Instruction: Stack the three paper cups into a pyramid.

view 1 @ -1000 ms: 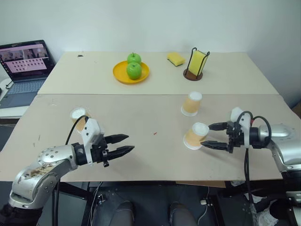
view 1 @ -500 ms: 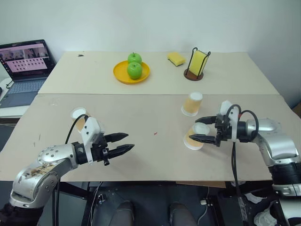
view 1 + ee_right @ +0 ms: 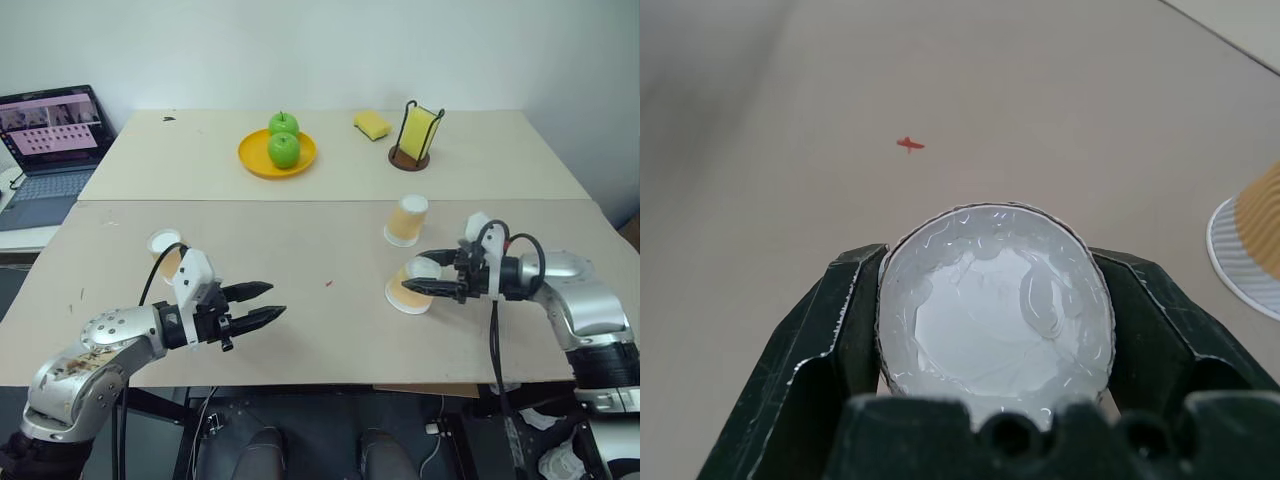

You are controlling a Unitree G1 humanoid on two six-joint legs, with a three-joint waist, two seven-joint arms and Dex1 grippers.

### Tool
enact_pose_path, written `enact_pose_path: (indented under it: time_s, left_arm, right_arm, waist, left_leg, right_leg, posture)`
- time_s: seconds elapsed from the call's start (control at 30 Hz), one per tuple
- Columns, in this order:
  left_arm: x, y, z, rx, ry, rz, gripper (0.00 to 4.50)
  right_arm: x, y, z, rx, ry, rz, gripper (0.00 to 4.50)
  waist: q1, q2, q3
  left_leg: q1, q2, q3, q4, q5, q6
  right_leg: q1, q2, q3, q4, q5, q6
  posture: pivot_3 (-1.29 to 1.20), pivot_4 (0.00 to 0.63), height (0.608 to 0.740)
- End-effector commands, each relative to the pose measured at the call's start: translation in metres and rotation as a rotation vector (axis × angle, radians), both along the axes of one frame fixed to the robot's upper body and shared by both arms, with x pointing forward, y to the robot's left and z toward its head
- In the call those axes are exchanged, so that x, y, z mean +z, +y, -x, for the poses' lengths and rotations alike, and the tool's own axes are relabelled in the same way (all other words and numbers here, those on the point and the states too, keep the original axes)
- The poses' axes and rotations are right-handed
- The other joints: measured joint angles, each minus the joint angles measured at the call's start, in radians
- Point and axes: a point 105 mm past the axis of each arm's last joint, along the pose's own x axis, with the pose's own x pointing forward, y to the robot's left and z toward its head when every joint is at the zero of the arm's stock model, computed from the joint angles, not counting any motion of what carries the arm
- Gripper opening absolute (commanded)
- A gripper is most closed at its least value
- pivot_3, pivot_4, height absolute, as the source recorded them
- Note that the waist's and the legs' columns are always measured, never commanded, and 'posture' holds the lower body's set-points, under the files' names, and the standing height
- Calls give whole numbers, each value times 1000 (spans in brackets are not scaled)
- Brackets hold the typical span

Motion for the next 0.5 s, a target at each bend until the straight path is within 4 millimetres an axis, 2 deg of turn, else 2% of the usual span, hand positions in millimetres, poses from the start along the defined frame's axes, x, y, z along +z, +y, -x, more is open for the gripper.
enact_pose_path:
  time_s: [0.03, 0.13, 0.23, 0.27, 0.3, 0.37, 0.43, 0.5]
  left_arm:
    - [6, 1, 1, -4, -28, -1, 2480]
    - [5, 0, 1, -7, -23, 6, 2480]
    - [3, -2, 1, -18, -18, 8, 2480]
    - [2, -3, 1, -20, -17, 8, 2480]
    - [2, -3, 1, -22, -16, 9, 2480]
    - [2, -5, 0, -26, -15, 11, 2480]
    - [2, -6, 1, -32, -17, 11, 2480]
    - [3, -7, 2, -34, -19, 13, 2480]
  right_arm:
    - [25, 17, 2, 72, -77, -18, 2728]
    - [50, 42, -1, 148, -125, -71, 2728]
    - [76, 91, -6, 287, -153, -133, 2728]
    - [80, 101, -8, 310, -154, -138, 2728]
    - [82, 108, -11, 321, -152, -136, 2728]
    - [81, 136, -21, 359, -114, -143, 2728]
    - [72, 160, -30, 377, -76, -114, 2728]
    - [64, 172, -35, 389, -54, -90, 2728]
  waist:
    - [0, 0, 0]
    - [-7, 0, 0]
    - [-27, 0, 0]
    - [-32, 0, 0]
    - [-33, 0, 0]
    - [-32, 0, 0]
    - [-31, 0, 0]
    - [-26, 0, 0]
  left_leg:
    - [0, 0, 0, 0, 0, 0]
    - [0, 0, 0, 0, 0, 0]
    - [1, 1, 0, 0, 0, 0]
    - [2, 1, 0, 0, 0, 0]
    - [2, 1, -1, -1, 0, 0]
    - [2, 1, -1, -1, 0, 0]
    - [2, 1, -1, -1, 0, 0]
    - [2, 0, -1, 0, 0, 0]
  right_leg:
    - [0, 0, 0, 0, 0, 0]
    - [0, 0, 0, 0, 0, 0]
    - [0, 1, 0, 2, 0, 0]
    - [0, 1, 0, 2, 0, 0]
    - [0, 2, 0, 3, 0, -1]
    - [-1, 2, 0, 3, 0, -1]
    - [-1, 1, 0, 3, 0, -1]
    - [-1, 0, 0, 3, 0, -1]
  posture:
    - [0, 150, 732]
    - [0, 150, 732]
    - [0, 150, 732]
    - [0, 150, 732]
    - [0, 150, 732]
    - [0, 150, 732]
    - [0, 150, 732]
    - [0, 150, 732]
